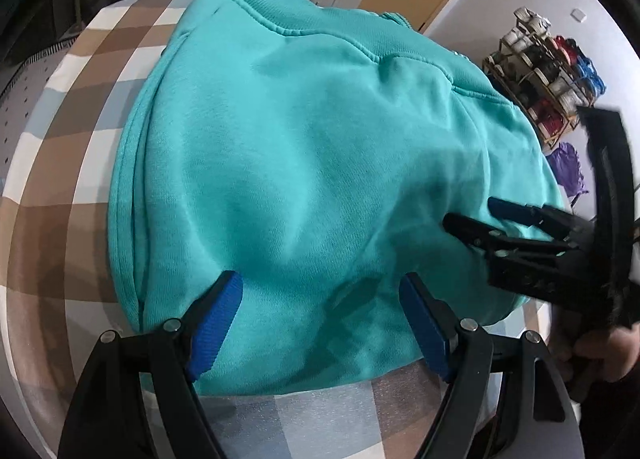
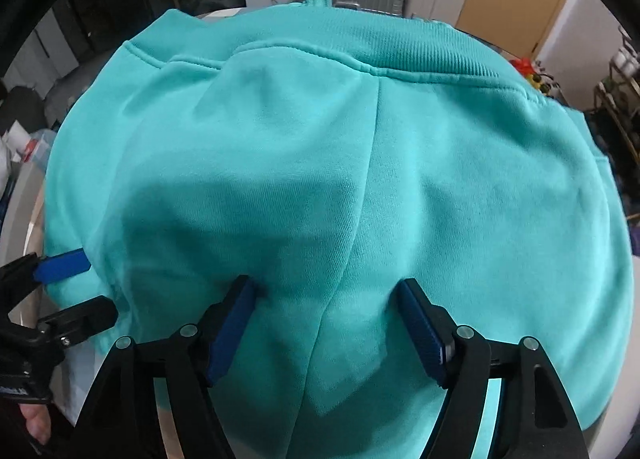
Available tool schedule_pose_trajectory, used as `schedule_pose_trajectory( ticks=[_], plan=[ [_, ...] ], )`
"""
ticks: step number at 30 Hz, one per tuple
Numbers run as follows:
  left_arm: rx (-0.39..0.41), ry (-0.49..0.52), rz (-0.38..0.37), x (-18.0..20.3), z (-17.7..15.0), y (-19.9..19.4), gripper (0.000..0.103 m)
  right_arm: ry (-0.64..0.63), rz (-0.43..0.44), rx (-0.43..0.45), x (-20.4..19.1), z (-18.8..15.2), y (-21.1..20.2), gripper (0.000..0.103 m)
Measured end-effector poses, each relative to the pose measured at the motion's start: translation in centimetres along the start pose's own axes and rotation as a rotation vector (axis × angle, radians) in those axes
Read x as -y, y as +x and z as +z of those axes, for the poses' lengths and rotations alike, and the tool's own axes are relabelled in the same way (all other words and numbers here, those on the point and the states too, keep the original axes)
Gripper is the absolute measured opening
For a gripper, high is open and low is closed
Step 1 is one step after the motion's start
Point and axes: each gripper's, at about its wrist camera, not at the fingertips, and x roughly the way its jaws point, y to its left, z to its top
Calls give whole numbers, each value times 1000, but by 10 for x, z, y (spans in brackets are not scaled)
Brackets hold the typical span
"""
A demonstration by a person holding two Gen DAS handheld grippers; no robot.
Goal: Fold large clothes
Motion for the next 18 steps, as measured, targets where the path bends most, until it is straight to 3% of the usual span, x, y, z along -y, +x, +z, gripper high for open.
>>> schedule_pose_trajectory(
  ticks=[1,2,4,6,8,11,14,18],
  plan=[
    [3,16,11,2,-4,-1,77,-11,7,-7,0,3,-5,63],
    [4,29,20,5,-6,-5,77,-18,19,-2,0,8,-15,45],
    [11,44,25,10,-7,-8,80,-7,47,90,5,18,-46,25],
    [20,41,29,12,-3,-5,82,-8,53,179,3,24,-65,25],
    [24,41,37,15,0,-2,83,-57,27,130,-12,34,-54,6],
    [26,49,54,17,-1,0,83,-67,-4,-38,-21,37,-2,3],
    [21,63,55,17,0,0,83,-80,-29,26,-23,31,12,1],
    [19,80,57,18,-2,0,83,25,42,84,-7,20,-5,2]
  ],
)
